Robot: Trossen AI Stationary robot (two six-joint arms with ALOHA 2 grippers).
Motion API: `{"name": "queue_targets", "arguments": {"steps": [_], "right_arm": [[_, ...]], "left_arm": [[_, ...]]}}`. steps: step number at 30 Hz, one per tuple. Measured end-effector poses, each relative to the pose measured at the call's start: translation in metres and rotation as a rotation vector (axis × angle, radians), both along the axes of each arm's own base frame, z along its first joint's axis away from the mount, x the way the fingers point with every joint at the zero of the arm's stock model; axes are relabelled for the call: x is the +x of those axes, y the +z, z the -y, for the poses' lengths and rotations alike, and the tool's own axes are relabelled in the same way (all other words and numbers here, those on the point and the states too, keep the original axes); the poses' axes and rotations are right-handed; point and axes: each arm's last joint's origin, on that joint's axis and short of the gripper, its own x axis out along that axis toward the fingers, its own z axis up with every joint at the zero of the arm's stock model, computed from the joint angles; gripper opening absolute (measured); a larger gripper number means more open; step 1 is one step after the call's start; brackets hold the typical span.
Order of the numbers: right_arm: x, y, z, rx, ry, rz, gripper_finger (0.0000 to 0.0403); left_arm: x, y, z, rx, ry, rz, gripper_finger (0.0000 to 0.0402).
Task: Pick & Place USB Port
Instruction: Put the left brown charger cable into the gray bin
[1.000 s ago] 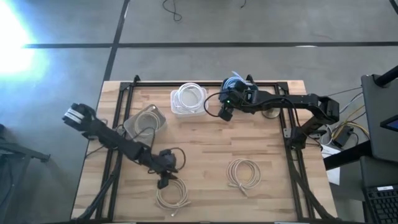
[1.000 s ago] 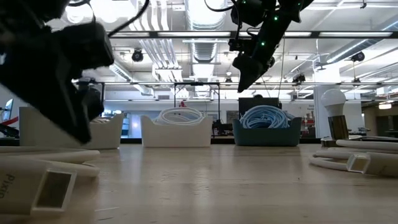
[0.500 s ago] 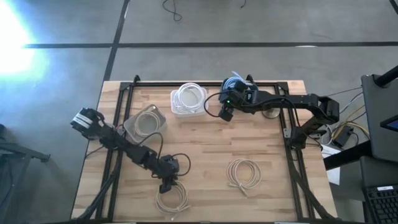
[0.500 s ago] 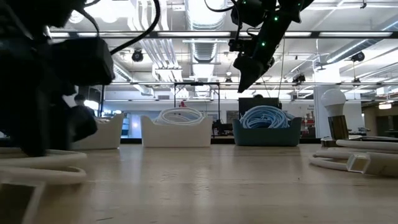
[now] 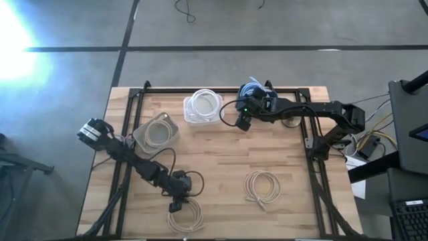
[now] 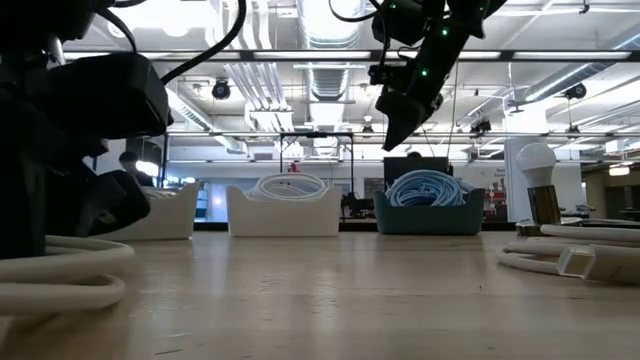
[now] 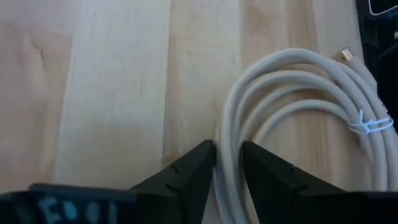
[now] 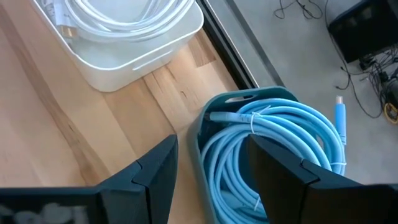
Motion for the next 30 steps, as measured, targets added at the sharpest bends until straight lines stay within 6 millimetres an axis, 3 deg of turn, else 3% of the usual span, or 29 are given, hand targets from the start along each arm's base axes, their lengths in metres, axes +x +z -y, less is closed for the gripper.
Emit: {"name": "queue_targets", "arguments": {"steps": [8,17,30], "right_arm": [[0.0,0.0,0.0,0.004,-0.007,0.005,0.0189],[0.0,0.0,0.0,0.003,-0.008,0.011,0.0189],[0.001,0.0,0.0,0.002,-0.007,0.015,0.0189]], "left_arm": [[-0.001,0.01,-0.002,0.063,-0.057,0.064,0.0016],[-0.013,0.045,-0.029,0.411,0.122,0.057,0.0014],[-0.057,0.153,-0.078,0.865,0.499,0.206,0.0017]]}}
